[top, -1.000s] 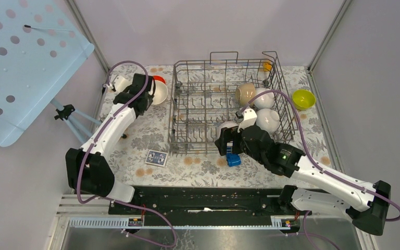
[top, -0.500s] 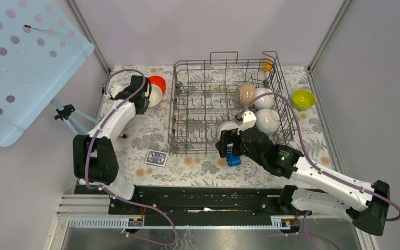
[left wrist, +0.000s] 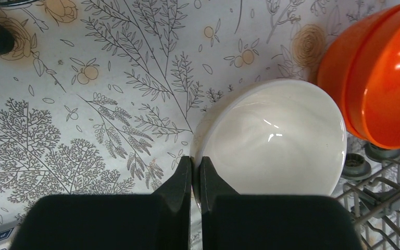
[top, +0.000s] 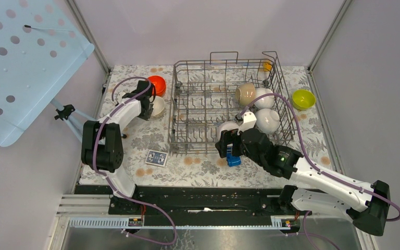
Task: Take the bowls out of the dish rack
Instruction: Place the bowl at the center of the board.
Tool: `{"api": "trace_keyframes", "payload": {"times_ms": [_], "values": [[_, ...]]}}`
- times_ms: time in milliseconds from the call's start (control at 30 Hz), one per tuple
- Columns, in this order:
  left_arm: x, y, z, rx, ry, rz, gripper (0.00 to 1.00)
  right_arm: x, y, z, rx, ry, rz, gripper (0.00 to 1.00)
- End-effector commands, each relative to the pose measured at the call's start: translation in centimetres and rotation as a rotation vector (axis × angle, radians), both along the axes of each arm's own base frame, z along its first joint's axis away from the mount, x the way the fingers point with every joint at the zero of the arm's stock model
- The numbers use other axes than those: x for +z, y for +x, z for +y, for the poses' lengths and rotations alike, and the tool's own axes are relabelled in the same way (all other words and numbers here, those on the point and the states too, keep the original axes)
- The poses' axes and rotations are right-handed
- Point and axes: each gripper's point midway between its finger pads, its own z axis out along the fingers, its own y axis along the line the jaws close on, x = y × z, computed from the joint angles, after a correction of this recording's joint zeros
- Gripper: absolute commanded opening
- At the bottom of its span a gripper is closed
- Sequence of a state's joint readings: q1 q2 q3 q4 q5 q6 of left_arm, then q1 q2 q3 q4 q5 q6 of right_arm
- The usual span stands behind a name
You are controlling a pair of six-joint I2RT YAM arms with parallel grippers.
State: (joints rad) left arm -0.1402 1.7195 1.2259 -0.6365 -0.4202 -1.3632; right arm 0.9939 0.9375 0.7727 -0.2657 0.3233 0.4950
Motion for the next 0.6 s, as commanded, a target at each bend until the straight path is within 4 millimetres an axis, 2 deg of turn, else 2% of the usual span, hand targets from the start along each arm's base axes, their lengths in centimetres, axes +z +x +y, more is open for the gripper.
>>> {"api": "trace_keyframes", "payload": {"times_ms": [0,300,333,433,567], "values": [[1.8,1.9,0.6,0.069,-0.011,-0.095,0.00,0.3,0.1,-0.1,-0.016,0.024,-0.006,1.00],[0.6,1.5,1.5,0.068,0.005,-0.063,0.00,-0.6,0.0,-0.2,-0.024,0.018,0.011,1.00],[0.6,1.4,1.5,0.067,0.008,-0.062,0.01,-0.7,-0.1,-0.3,-0.024,0.017,0.011,1.00],[0.8,1.5,1.6,0.062,0.012,-0.068,0.13,-0.9,-0.1,-0.4,-0.026,0.017,0.012,1.00],[0.8,1.5,1.5,0.047,0.012,-0.068,0.20,-0.9,-0.2,-0.5,-0.029,0.019,0.014,1.00]]}}
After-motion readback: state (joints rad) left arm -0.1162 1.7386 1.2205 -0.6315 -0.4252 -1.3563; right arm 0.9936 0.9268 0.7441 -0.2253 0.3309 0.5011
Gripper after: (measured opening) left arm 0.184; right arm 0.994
